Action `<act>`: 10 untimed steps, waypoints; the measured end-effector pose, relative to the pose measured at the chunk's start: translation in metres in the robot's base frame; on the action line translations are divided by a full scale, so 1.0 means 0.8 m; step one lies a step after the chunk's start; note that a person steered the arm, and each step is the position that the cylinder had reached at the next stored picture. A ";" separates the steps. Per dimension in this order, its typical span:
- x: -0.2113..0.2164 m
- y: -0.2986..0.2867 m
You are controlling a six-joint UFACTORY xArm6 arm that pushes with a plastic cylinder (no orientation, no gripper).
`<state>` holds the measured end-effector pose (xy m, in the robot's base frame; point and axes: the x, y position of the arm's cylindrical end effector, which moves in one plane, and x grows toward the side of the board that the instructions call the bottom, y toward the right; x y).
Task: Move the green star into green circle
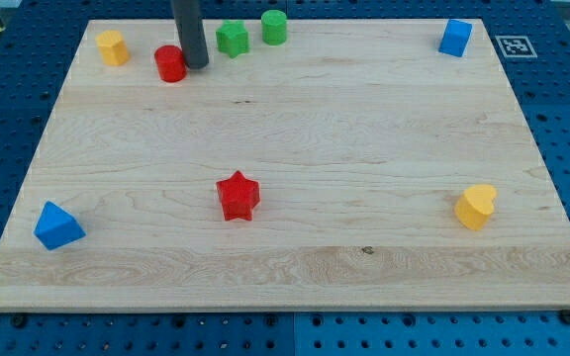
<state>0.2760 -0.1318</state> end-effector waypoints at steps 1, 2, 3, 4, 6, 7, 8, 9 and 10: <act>-0.009 0.011; -0.019 0.027; -0.029 0.037; -0.030 0.043; -0.032 0.058; -0.034 0.058; -0.038 0.058; -0.042 0.059; -0.042 0.059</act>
